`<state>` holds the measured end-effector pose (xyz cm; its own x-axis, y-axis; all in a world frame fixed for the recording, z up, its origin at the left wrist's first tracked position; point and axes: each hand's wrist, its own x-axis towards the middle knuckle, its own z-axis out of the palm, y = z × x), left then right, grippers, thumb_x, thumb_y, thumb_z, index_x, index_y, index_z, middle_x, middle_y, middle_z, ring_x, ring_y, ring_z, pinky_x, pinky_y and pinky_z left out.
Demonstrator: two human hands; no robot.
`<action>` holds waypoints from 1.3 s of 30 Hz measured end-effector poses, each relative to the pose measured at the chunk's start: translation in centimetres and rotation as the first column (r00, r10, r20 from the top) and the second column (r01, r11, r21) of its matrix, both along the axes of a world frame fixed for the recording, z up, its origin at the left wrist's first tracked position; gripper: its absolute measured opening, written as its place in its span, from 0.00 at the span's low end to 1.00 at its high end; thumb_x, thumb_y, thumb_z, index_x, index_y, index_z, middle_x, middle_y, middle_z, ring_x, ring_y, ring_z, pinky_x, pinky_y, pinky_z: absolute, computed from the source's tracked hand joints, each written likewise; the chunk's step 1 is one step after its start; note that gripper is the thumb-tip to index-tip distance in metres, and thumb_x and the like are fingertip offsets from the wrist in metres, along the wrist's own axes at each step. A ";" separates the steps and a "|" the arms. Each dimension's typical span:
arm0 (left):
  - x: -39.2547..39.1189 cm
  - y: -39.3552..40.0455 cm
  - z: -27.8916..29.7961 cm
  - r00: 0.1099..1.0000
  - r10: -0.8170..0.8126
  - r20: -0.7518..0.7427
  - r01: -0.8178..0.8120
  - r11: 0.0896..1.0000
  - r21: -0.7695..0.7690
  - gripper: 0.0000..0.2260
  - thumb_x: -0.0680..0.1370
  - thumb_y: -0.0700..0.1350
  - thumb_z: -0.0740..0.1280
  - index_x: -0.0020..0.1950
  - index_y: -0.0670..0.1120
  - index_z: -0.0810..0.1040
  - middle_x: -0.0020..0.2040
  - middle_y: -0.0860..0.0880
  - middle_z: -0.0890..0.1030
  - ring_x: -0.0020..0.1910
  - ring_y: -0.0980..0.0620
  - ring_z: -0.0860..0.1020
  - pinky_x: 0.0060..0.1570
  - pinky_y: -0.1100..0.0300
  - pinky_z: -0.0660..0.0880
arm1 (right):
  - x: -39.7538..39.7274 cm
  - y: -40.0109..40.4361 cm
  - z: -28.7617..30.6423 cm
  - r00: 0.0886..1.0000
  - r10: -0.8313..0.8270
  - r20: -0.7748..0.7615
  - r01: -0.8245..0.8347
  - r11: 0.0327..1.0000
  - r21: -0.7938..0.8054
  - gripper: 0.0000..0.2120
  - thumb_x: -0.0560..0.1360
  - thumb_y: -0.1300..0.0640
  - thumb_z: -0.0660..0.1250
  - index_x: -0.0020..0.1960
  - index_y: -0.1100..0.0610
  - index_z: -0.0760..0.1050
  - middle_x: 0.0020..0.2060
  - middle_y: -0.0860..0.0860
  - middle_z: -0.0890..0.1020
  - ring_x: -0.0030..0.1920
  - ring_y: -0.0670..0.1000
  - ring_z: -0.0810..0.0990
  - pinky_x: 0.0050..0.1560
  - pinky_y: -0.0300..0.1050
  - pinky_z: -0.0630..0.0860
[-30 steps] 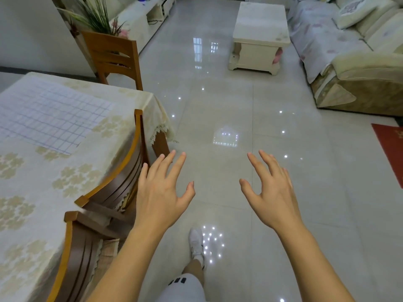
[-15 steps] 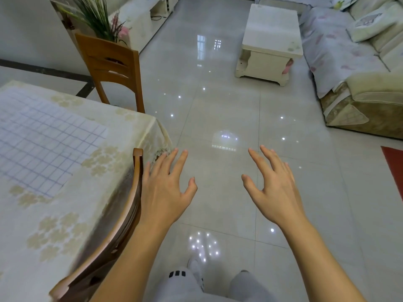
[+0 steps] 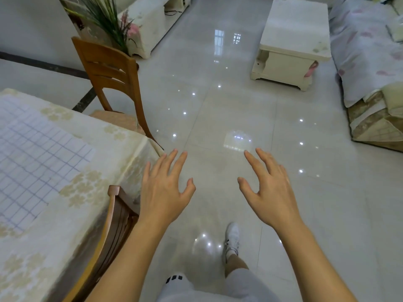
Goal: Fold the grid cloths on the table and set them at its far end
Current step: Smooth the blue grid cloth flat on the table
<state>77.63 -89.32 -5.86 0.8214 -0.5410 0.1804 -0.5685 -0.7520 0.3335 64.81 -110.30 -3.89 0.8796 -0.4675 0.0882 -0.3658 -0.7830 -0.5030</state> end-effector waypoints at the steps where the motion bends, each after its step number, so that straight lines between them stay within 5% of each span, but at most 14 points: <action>1: 0.7 -1.2 0.1 1.000 0.020 -0.002 -0.020 1.000 0.013 0.29 0.77 0.58 0.57 0.78 0.52 0.64 0.77 0.49 0.68 0.76 0.47 0.64 0.75 0.40 0.58 | 1.1 -1.5 0.0 1.000 0.021 0.001 -0.021 1.000 -0.005 0.29 0.77 0.42 0.59 0.77 0.46 0.63 0.77 0.50 0.62 0.78 0.53 0.58 0.75 0.63 0.58; 14: 6.6 -9.6 1.3 0.943 0.332 -0.012 -0.330 0.940 0.089 0.27 0.77 0.56 0.58 0.77 0.51 0.66 0.76 0.48 0.68 0.75 0.47 0.64 0.75 0.41 0.55 | 13.8 -14.5 -0.3 0.952 0.304 -0.036 -0.301 0.951 0.064 0.29 0.78 0.45 0.64 0.77 0.47 0.63 0.77 0.50 0.62 0.78 0.53 0.56 0.76 0.61 0.56; 26: 8.3 -3.4 0.4 0.732 0.680 -0.049 -0.670 0.731 0.129 0.29 0.77 0.57 0.56 0.77 0.52 0.64 0.78 0.49 0.66 0.76 0.46 0.63 0.76 0.41 0.56 | 27.2 -6.5 -3.1 0.693 0.720 -0.044 -0.720 0.694 0.020 0.29 0.77 0.45 0.66 0.76 0.49 0.65 0.76 0.53 0.66 0.76 0.57 0.62 0.72 0.64 0.60; 33: 14.1 1.2 -1.1 0.629 0.774 -0.077 -0.773 0.632 0.045 0.29 0.76 0.57 0.55 0.77 0.52 0.65 0.78 0.49 0.66 0.77 0.46 0.62 0.77 0.42 0.54 | 36.1 -0.8 -3.4 0.591 0.797 -0.124 -0.801 0.598 0.028 0.28 0.79 0.42 0.62 0.77 0.46 0.62 0.78 0.50 0.61 0.78 0.53 0.58 0.75 0.58 0.54; 39: 21.4 5.1 -1.0 0.576 0.813 -0.089 -0.817 0.576 -0.024 0.28 0.77 0.57 0.55 0.77 0.50 0.66 0.77 0.48 0.67 0.75 0.46 0.65 0.75 0.40 0.58 | 44.7 3.9 -1.7 0.595 0.787 -0.165 -0.800 0.600 -0.023 0.27 0.79 0.42 0.60 0.76 0.45 0.61 0.78 0.49 0.61 0.77 0.53 0.60 0.75 0.57 0.56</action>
